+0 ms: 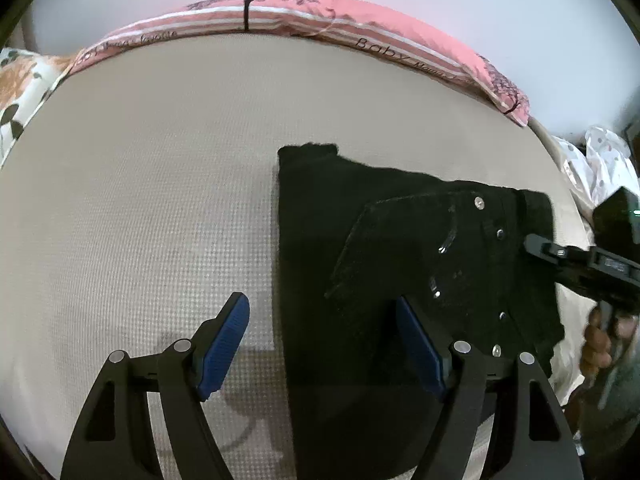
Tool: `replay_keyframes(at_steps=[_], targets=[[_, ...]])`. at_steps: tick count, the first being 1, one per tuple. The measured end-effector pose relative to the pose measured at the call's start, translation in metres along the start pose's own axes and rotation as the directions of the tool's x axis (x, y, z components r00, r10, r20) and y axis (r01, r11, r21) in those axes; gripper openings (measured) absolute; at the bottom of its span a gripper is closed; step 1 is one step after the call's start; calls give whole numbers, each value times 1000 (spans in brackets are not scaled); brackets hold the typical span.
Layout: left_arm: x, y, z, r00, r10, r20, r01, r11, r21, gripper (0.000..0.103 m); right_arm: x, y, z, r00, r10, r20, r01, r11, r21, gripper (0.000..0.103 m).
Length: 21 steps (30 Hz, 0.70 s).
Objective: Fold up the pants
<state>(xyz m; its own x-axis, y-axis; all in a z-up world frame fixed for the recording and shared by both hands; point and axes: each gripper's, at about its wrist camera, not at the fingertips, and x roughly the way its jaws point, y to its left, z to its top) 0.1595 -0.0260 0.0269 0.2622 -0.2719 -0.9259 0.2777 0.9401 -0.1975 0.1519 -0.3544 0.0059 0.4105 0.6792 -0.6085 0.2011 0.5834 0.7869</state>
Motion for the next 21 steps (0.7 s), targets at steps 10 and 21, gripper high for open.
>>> replay_keyframes(at_steps=[10, 21], targets=[[9, -27, 0, 999, -39, 5, 38, 996, 78, 76, -35, -23, -11, 982, -176, 74, 170, 982, 82, 9], [29, -27, -11, 998, -39, -42, 43, 993, 107, 76, -64, -4, -32, 951, -304, 51, 304, 953, 10, 34]])
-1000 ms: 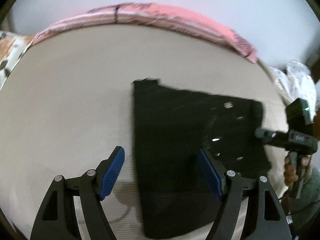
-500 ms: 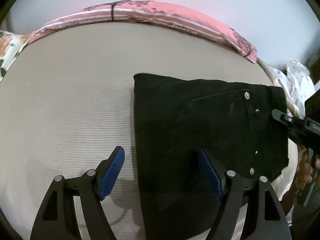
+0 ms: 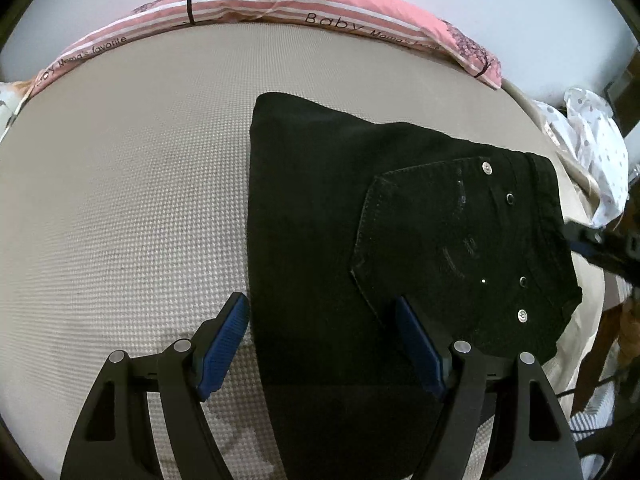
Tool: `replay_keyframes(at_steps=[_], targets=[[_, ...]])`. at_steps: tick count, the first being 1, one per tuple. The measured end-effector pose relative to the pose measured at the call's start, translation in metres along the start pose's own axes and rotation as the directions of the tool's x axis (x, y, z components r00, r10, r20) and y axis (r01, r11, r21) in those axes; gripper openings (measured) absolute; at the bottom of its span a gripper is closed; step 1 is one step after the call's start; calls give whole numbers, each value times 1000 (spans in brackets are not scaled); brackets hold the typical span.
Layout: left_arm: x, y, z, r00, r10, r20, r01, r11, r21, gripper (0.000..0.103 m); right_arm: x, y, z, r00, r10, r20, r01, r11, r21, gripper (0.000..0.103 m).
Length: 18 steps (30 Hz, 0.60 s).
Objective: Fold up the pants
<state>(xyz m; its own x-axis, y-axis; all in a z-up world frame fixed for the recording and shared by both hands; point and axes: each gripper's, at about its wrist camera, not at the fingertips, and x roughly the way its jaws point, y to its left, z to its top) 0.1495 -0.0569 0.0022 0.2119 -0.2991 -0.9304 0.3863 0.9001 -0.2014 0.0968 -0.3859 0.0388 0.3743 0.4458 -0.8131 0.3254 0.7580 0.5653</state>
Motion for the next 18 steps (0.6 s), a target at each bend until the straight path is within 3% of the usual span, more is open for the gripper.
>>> replay_keyframes(at_steps=[4, 6, 7, 8, 14, 18], targets=[[-2, -1, -3, 1000, -15, 2, 15, 1000, 3, 76, -10, -1, -23, 998, 46, -30, -45, 999, 23, 34], [-3, -3, -6, 1000, -7, 10, 6, 1000, 13, 76, -6, 2, -30, 998, 38, -44, -37, 999, 18, 22], [-2, -4, -7, 1000, -5, 9, 5, 1000, 13, 77, -4, 4, -33, 999, 1, -38, -1, 1000, 0, 11], [-3, -4, -8, 1000, -11, 6, 11, 1000, 10, 77, -4, 5, -35, 999, -24, -37, 23, 1000, -15, 10], [-19, -2, -11, 1000, -14, 23, 13, 999, 44, 77, -21, 2, -47, 1000, 1, -25, -1, 1000, 30, 6], [-8, -4, -17, 1000, 18, -13, -17, 996, 85, 77, -2, -9, -54, 997, -40, -71, 44, 998, 49, 6]])
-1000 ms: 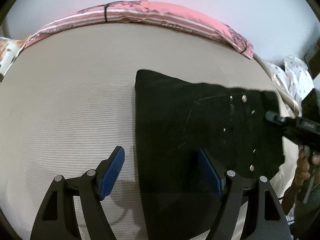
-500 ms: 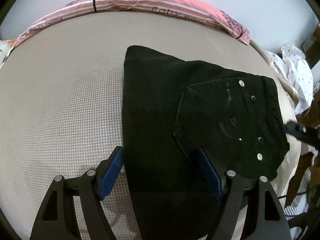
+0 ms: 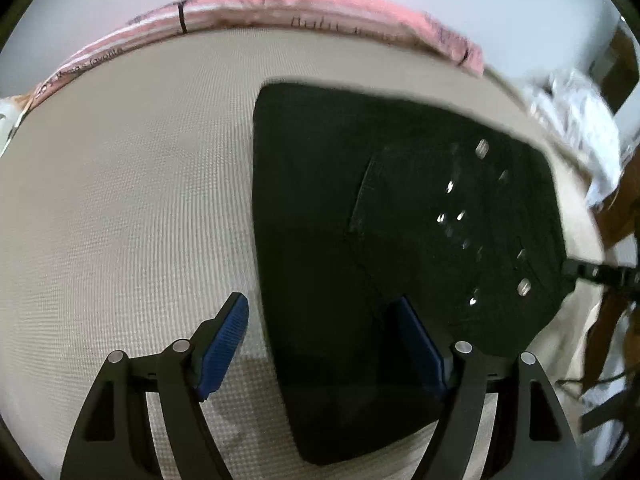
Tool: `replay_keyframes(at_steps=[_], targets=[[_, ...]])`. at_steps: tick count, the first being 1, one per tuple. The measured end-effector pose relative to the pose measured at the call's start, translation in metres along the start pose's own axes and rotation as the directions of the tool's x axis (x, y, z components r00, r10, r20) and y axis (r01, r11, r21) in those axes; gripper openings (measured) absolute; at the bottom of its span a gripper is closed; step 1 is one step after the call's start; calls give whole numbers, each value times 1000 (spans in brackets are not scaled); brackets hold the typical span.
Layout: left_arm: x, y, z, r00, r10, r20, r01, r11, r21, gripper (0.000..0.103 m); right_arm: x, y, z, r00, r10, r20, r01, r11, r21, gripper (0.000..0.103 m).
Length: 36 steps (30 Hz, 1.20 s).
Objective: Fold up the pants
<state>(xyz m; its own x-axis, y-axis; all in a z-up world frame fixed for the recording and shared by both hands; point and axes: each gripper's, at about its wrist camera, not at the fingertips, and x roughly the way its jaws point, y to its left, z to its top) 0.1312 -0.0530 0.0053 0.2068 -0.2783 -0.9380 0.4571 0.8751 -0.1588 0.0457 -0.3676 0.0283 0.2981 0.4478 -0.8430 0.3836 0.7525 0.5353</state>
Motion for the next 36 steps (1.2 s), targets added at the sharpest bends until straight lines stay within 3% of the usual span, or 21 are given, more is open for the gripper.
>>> replay_keyframes(at_steps=[11, 18, 25, 31, 36], targets=[[2, -9, -1, 998, 51, 27, -52, 998, 19, 79, 3, -2, 3, 1000, -12, -8, 12, 1000, 7, 12], [-4, -16, -3, 993, 108, 45, -110, 993, 48, 79, -1, 17, 2, 995, -94, 17, 95, 993, -67, 14], [-8, -19, -3, 989, 138, 56, -140, 989, 50, 79, -4, 20, 3, 983, -178, 41, 181, 981, -76, 34], [-21, -19, -2, 981, 166, 102, -173, 983, 68, 79, -7, 22, 9, 985, -167, 40, 170, 981, -92, 39], [-28, 0, 6, 986, 124, 111, -125, 992, -1, 79, -11, 27, 14, 987, -153, 52, 158, 980, -123, 49]])
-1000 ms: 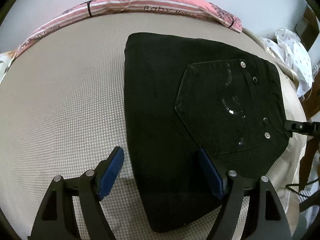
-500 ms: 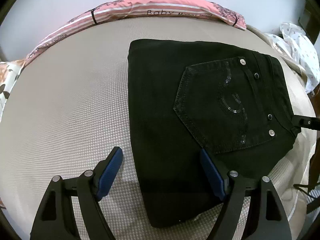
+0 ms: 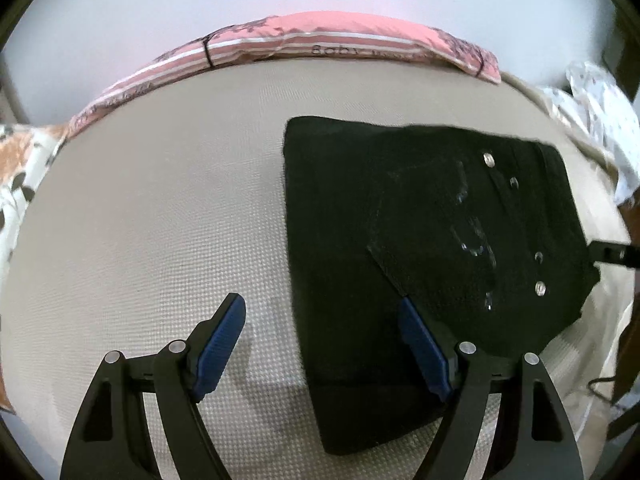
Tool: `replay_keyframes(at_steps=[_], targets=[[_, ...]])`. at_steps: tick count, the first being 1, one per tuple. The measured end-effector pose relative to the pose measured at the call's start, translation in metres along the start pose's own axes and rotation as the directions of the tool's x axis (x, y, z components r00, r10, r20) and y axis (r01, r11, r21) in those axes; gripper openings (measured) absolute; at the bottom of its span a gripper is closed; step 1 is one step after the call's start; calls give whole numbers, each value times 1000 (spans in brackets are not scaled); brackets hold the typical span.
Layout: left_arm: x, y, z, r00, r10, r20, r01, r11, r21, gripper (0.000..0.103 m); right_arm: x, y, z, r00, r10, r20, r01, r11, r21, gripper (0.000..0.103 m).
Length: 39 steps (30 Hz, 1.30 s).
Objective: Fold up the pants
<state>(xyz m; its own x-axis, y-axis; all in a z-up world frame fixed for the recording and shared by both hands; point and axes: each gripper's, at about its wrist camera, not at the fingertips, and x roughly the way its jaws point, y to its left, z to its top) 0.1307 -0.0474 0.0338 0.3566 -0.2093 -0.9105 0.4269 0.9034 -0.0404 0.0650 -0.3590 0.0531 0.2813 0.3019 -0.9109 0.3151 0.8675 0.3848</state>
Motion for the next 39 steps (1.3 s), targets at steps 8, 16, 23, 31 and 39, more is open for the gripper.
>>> replay_keyframes(at_steps=[8, 16, 23, 31, 39], targets=[[5, 39, 7, 989, -147, -31, 138, 973, -186, 79, 6, -8, 11, 999, 37, 2, -37, 999, 28, 57], [9, 49, 9, 934, -356, -43, 326, 894, -307, 79, 21, -17, 14, 982, 186, -26, -185, 982, 50, 57], [29, 64, 13, 886, -458, -70, 391, 820, -418, 79, 43, -36, 17, 959, 277, -65, -270, 957, 102, 59], [45, 78, 16, 828, -556, -69, 453, 737, -502, 79, 58, -53, 27, 906, 414, -89, -396, 903, 168, 57], [60, 76, 33, 782, -618, -82, 517, 716, -470, 79, 84, -41, 48, 837, 529, -140, -502, 844, 186, 55]])
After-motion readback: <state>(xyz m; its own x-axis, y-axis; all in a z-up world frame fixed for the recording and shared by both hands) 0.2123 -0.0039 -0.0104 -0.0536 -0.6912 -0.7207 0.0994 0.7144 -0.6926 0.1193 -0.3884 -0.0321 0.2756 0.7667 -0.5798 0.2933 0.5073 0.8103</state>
